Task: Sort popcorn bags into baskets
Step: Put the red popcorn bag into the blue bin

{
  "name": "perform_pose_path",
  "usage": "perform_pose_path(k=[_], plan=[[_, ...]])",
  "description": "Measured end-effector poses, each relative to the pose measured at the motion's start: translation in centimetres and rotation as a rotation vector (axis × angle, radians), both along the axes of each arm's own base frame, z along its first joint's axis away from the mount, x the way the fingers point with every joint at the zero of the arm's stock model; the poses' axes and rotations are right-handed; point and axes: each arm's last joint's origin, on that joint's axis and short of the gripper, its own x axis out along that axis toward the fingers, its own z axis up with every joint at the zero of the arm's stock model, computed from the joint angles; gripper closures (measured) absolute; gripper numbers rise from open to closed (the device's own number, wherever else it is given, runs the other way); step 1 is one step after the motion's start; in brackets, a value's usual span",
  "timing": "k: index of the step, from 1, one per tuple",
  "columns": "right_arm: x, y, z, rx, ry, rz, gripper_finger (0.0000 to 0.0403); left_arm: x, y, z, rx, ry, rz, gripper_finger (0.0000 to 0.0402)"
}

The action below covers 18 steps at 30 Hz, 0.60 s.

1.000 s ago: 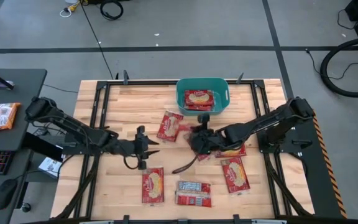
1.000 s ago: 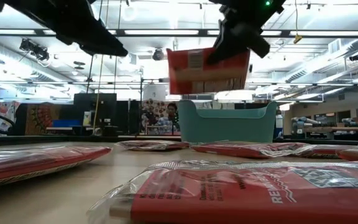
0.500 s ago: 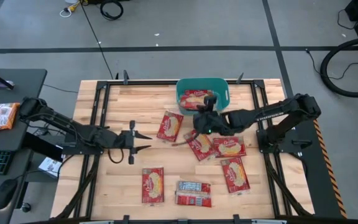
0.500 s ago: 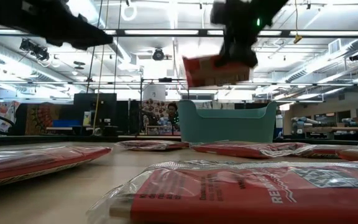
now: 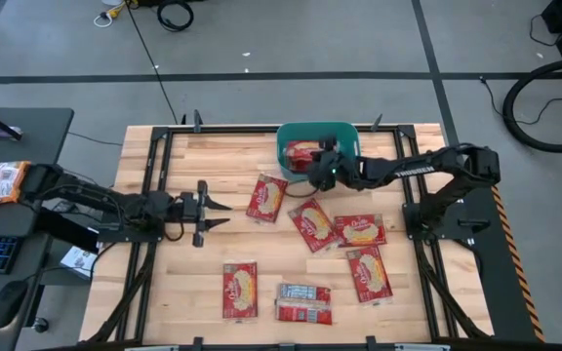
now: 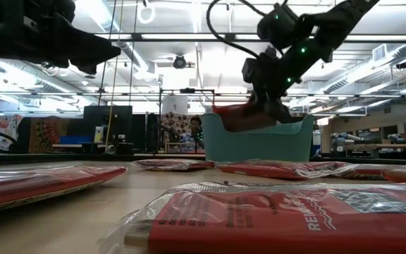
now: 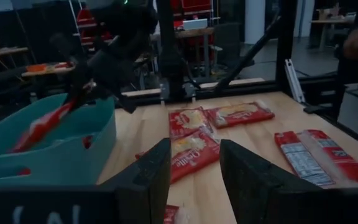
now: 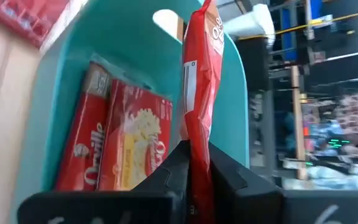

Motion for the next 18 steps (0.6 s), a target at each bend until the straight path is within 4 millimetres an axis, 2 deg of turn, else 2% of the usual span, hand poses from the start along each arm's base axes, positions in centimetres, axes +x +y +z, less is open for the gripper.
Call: perform_pose_path(k=[6,13,18], plan=[[-0.5,-1.9,0.0,0.154,-0.07,-0.02,0.0327,0.1,0.3,-0.1,-0.027,0.006,0.017,0.026],[-0.5,-0.9,0.2,0.306,-0.025,-0.076,0.0264,0.1,0.2,-0.1,-0.193,0.001,0.016,0.026],[-0.3,-0.3,1.4,0.398,-0.015,-0.152,0.0245,0.1,0.3,0.1,-0.2,-0.02,0.015,0.026]])
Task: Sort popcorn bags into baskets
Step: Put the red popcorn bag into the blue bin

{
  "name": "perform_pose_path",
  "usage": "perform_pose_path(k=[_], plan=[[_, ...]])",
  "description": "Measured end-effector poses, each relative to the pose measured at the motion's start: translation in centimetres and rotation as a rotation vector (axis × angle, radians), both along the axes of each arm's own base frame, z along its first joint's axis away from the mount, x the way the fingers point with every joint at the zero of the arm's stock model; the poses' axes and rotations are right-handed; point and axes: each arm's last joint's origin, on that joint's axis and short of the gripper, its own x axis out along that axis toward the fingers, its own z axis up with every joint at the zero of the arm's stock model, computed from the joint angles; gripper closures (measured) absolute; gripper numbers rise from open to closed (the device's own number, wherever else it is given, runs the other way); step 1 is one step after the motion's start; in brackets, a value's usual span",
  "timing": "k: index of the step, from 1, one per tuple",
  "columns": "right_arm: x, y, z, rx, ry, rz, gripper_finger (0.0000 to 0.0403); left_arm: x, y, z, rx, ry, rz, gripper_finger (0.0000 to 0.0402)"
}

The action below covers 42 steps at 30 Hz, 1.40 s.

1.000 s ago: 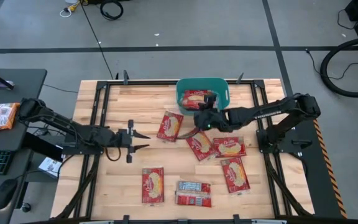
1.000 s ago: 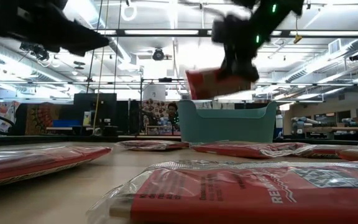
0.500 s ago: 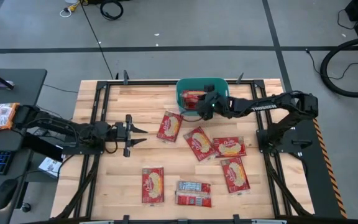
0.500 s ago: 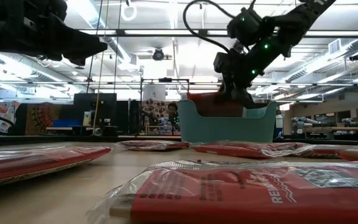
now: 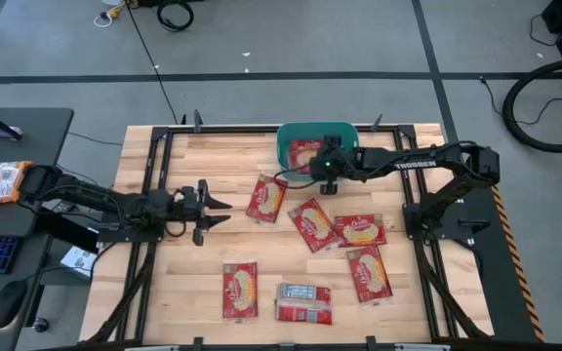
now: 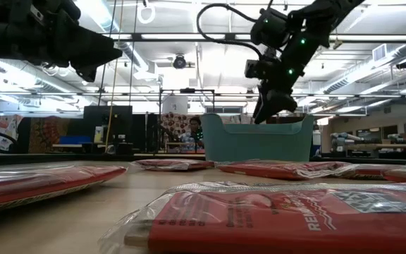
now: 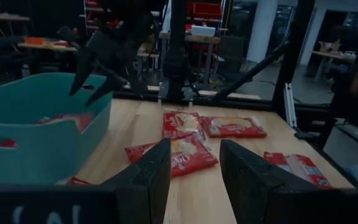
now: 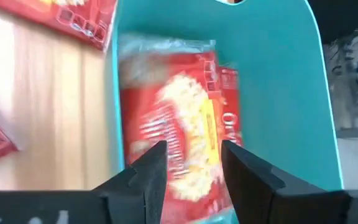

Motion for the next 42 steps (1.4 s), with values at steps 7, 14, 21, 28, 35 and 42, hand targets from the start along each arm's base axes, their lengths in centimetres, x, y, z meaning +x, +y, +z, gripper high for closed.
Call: perform_pose_path(k=[7,14,21,28,35,42], plan=[[0.1,-0.3,0.1,0.01,-0.049,-0.087,0.0247,0.0,0.1,0.5,0.05,-0.042,0.05,0.026],[0.7,1.8,1.5,0.068,-0.069,-0.126,0.0247,0.0,0.3,0.5,0.11,-0.038,0.101,0.026],[1.8,5.1,3.5,0.244,-0.159,-0.125,0.0247,-0.1,0.3,0.5,0.117,-0.034,0.121,0.026],[2.0,8.4,3.3,0.562,-0.173,-0.065,0.0247,0.1,0.3,-0.5,0.014,0.047,0.115,0.026],[2.0,9.3,0.8,0.793,-0.025,-0.192,0.0247,1.3,0.5,-0.8,-0.013,0.114,0.147,0.026],[1.2,9.5,-0.7,0.826,0.111,-0.337,0.023,3.3,0.2,-1.2,0.018,0.204,0.143,0.026]])
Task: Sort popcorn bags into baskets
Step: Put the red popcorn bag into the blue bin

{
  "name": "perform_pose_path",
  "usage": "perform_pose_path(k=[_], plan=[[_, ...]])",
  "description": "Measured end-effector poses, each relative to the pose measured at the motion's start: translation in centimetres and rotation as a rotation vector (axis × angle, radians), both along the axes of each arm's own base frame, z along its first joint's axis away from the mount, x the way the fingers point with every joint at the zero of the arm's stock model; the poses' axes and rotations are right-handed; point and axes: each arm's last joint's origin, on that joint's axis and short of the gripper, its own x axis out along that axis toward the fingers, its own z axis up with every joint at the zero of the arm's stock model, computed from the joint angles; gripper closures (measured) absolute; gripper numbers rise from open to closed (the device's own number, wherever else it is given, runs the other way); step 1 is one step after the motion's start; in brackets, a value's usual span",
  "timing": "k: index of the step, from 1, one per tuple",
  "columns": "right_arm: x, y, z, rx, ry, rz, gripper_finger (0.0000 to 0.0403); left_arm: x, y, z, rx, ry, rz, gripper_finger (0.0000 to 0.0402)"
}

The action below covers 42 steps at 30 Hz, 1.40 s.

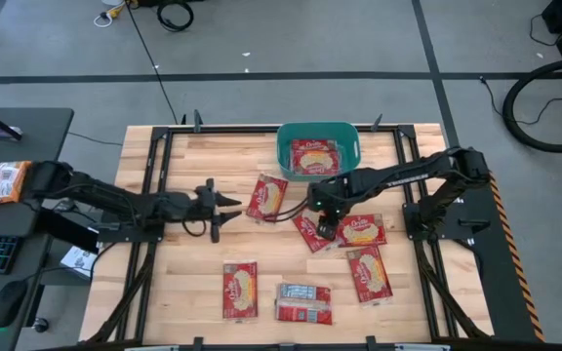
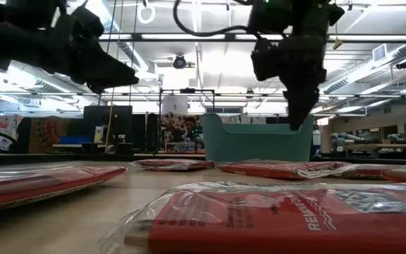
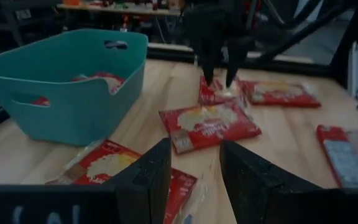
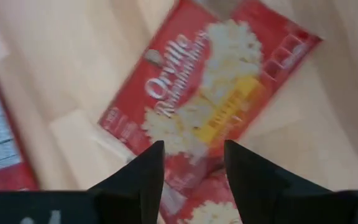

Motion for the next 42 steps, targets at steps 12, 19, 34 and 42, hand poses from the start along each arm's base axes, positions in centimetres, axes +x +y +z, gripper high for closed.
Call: perform_pose_path(k=[12,19,34,42], plan=[[-2.0,-1.3,-4.3,0.043,0.013,-0.074,0.019,4.0,-0.6,-1.3,0.078,0.14,-0.05,0.026],[-2.2,-2.4,-5.6,0.025,-0.076,-0.135,0.0191,6.4,-1.1,-2.3,0.093,0.21,-0.124,0.026],[-1.5,-1.6,-6.7,0.206,-0.279,-0.123,0.0194,9.4,-0.8,-5.4,0.05,0.339,-0.217,0.026],[-0.8,-0.4,-6.4,0.233,-0.345,-0.079,0.0195,11.6,-1.3,-6.4,0.009,0.362,-0.34,0.026]])
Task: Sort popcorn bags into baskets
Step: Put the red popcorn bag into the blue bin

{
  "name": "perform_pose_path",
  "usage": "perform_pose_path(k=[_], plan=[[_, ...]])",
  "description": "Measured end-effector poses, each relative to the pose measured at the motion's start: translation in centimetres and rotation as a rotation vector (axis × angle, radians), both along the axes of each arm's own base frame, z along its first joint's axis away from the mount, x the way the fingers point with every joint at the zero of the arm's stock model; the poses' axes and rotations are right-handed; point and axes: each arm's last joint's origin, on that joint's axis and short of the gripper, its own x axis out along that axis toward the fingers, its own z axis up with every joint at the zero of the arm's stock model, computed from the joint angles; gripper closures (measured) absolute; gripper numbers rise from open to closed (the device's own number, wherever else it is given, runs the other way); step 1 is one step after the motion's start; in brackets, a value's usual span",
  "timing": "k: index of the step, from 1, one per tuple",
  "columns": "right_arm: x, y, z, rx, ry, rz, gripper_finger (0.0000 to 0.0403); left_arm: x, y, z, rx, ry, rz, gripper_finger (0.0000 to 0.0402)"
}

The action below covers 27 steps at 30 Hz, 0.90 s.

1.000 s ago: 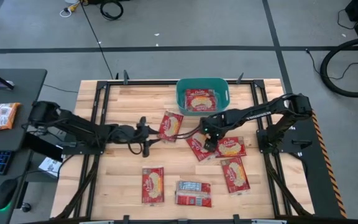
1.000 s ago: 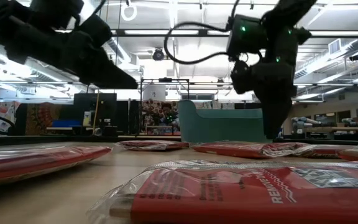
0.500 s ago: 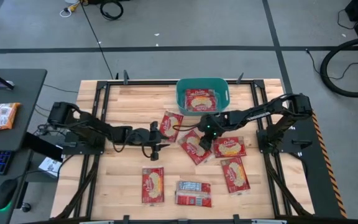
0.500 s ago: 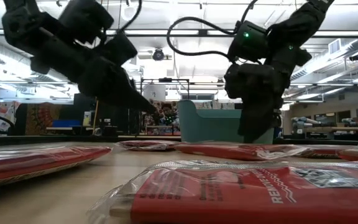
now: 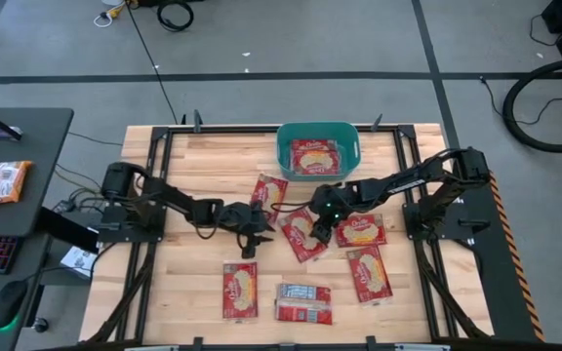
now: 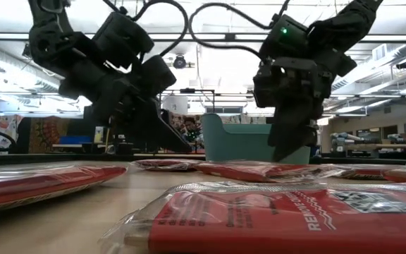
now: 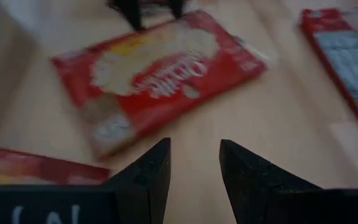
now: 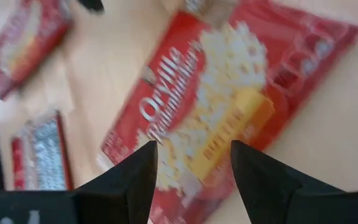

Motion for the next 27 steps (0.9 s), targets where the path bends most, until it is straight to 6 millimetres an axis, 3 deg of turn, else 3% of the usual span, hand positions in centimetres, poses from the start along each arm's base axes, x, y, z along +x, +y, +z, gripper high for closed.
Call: perform_pose_path(k=[9,17,27], plan=[[-0.6,0.1,-0.4,0.04,0.094,-0.071,0.0195,2.0,-0.2,-0.1,-0.011,-0.043,-0.016,0.026],[-0.7,0.5,-0.5,0.013,0.121,-0.076,0.0195,5.2,-0.3,-2.1,0.038,-0.034,0.036,0.026],[-0.4,0.4,0.4,0.008,0.185,-0.077,0.0195,5.8,-0.5,-2.5,0.015,0.038,-0.01,0.026]])
